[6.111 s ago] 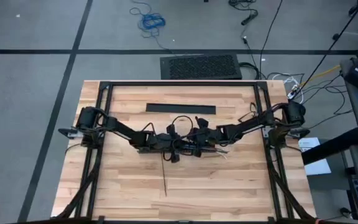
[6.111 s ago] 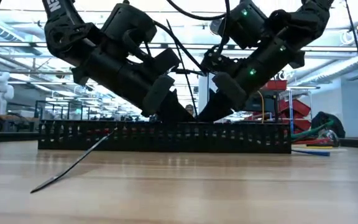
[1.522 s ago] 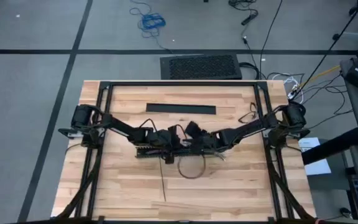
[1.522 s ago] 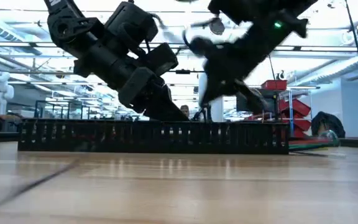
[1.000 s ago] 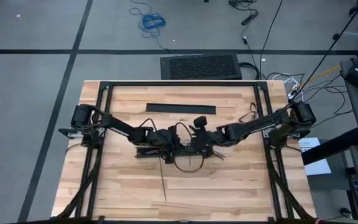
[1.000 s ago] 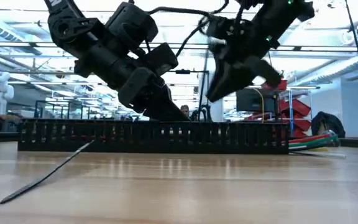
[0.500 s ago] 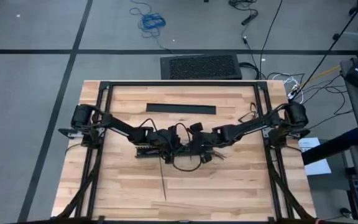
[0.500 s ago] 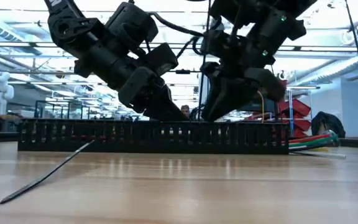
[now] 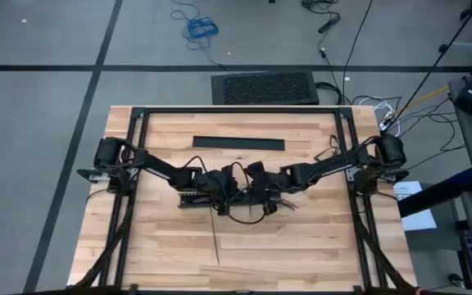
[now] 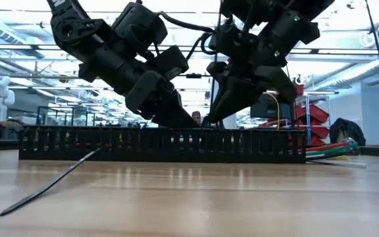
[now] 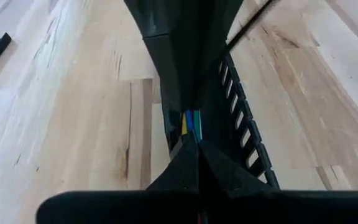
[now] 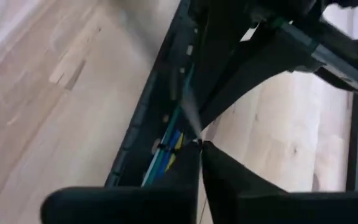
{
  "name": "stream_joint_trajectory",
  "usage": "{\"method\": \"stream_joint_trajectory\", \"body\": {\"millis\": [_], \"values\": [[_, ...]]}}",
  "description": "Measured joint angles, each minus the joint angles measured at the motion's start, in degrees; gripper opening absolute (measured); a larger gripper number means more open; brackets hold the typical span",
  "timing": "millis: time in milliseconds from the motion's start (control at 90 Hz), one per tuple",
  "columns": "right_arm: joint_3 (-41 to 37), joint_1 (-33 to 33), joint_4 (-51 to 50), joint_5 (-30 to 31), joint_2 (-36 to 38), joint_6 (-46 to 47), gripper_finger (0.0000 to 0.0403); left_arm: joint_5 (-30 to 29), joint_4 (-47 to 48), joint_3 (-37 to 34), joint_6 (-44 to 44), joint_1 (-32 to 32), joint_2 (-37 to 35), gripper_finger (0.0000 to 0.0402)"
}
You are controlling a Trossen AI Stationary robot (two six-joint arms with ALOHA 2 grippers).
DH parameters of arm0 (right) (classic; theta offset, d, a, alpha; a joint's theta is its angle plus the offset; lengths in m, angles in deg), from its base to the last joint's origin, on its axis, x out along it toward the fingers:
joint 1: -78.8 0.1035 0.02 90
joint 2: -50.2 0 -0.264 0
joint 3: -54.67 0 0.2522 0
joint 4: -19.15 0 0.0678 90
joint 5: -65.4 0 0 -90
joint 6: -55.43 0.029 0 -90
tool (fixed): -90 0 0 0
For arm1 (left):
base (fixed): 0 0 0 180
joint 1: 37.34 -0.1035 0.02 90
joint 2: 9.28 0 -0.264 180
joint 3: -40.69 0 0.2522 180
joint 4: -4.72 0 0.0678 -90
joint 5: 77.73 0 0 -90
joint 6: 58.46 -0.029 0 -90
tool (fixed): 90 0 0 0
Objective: Ziptie cables
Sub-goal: Put the ziptied cables into a black cable duct
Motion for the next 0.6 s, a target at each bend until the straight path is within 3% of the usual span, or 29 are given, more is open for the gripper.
{"method": "stream_joint_trajectory", "body": {"millis": [444, 600], "values": [[0.17, -1.2, 3.31, 0.35, -3.8, -2.48, 0.0001, -0.04, -0.07, 0.0, 0.0, 0.0, 0.0, 0.0], [0.18, -1.9, 3.0, 5.04, -3.74, -2.78, 0.0, -0.07, -0.07, 0.0, 0.02, 0.0, 0.0, 0.0]]}}
